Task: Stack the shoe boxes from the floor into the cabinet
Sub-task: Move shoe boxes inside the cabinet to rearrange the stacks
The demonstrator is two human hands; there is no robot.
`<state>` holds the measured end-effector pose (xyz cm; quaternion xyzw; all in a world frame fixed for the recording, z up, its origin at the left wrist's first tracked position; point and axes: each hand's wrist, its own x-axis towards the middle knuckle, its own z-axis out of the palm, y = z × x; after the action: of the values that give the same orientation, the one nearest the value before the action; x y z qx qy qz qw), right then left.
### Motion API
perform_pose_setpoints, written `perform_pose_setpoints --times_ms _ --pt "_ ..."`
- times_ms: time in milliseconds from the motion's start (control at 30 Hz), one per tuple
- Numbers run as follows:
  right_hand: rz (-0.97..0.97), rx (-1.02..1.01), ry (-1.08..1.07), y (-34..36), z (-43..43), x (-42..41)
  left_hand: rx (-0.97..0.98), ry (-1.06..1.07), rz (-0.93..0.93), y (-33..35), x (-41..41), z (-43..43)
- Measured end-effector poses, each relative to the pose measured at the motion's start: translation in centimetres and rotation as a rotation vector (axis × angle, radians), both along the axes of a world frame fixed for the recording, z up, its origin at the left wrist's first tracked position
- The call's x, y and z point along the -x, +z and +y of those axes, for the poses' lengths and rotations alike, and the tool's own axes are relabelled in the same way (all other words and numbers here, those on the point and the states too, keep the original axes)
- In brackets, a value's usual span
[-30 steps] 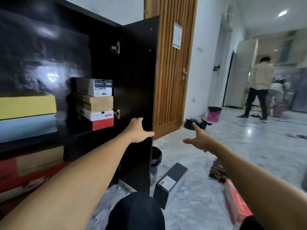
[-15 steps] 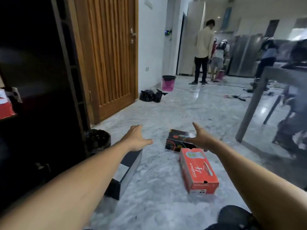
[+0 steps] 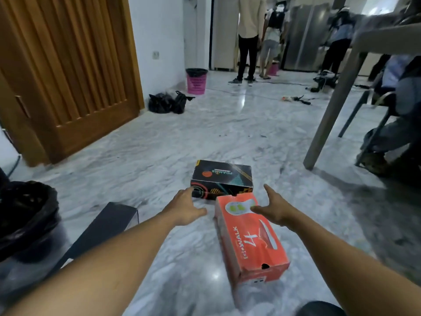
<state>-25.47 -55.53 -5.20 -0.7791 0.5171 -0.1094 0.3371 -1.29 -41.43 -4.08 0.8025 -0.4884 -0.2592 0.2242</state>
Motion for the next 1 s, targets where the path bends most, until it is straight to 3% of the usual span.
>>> perform_pose_setpoints --times_ms 333,467,733,867,1000 --pt "-0.135 0.007 -0.104 -11.0 -10.8 -5.0 0.056 0.029 0.023 -12.5 -5.4 -14.0" --pt "-0.219 -0.001 -0.118 -13.6 -14.2 -6.8 0.132 0.161 0.022 -17.0 -8.8 -18.8" --pt "-0.421 -0.210 -0.215 -17.3 -18.3 -9.4 0.086 0.218 -0.041 -17.1 -10.8 -22.9" --pt "-0.351 -0.315 -0.261 -16.1 -18.6 -10.3 0.016 0.136 0.143 -17.5 -12.3 -24.1" --pt "-0.370 -0.435 -0.318 -16.1 -19.1 -9.8 0.056 0.180 0.194 -18.0 -12.4 -23.1"
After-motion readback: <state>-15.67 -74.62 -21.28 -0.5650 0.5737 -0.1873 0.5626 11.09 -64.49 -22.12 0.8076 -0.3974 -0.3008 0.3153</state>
